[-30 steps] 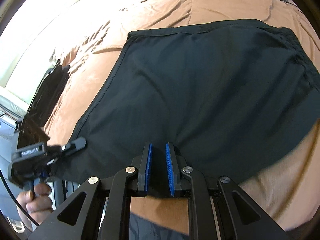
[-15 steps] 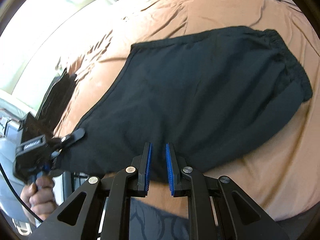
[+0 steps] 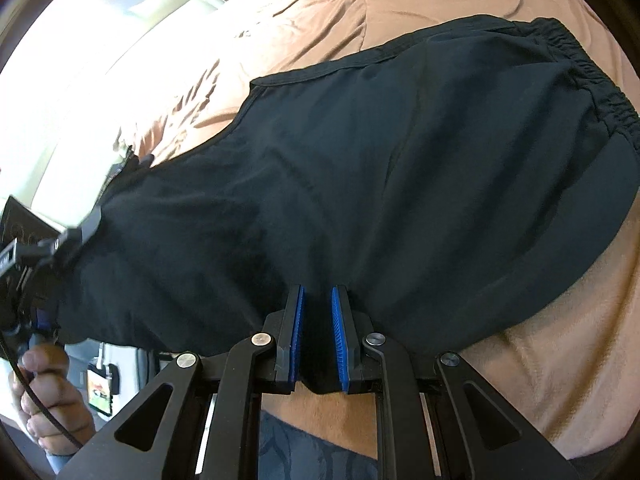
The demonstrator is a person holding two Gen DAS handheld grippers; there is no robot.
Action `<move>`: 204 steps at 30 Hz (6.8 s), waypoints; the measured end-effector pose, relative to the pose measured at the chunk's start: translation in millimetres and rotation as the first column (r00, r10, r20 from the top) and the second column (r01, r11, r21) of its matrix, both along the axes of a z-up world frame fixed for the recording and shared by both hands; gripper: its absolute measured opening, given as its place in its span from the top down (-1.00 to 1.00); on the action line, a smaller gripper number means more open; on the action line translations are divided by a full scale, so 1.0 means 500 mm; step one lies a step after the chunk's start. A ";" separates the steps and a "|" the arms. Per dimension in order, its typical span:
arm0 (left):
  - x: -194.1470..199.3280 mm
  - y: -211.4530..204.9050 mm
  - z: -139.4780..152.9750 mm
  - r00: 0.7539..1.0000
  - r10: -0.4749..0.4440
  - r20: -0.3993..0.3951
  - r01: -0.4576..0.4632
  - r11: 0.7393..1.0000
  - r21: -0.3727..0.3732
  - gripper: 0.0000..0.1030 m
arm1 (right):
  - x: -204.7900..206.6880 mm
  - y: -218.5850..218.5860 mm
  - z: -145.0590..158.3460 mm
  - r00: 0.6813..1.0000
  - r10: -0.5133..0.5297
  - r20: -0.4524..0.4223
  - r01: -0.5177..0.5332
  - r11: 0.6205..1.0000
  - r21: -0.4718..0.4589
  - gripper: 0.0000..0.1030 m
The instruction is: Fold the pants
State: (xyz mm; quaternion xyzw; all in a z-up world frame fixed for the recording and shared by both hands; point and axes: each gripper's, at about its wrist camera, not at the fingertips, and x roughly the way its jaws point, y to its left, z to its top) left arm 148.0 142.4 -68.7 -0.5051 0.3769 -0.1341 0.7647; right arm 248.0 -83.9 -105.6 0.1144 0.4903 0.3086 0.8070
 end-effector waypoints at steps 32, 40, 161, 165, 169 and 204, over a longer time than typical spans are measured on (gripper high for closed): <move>0.251 -0.350 -0.026 0.934 -0.349 -0.080 0.355 0.931 0.087 0.87 | -0.049 -0.397 0.081 0.952 -0.299 0.056 0.276 0.927 0.255 -0.17; 0.274 -0.410 -0.080 0.908 -0.397 -0.136 0.405 0.914 0.035 0.41 | -0.036 -0.425 0.059 0.947 -0.322 0.023 0.303 0.912 0.276 -0.17; 0.290 -0.194 -0.082 0.964 -0.174 -0.200 0.238 0.900 0.366 -0.28 | -0.113 -0.348 0.050 0.953 -0.298 0.049 0.300 0.954 -0.022 0.90; 0.258 -0.188 -0.100 0.962 -0.174 -0.208 0.238 0.910 0.340 -0.28 | -0.113 -0.347 0.044 0.953 -0.300 0.041 0.302 0.953 -0.035 0.90; 0.231 -0.193 -0.125 0.957 -0.190 -0.219 0.250 0.922 0.295 -0.24 | -0.112 -0.359 0.044 0.948 -0.318 0.015 0.318 0.948 -0.030 0.86; 0.284 -0.187 -0.154 0.959 -0.143 -0.245 0.208 0.942 0.264 0.21 | 0.172 -0.296 0.112 0.987 -0.072 0.141 0.078 0.996 -0.037 -0.52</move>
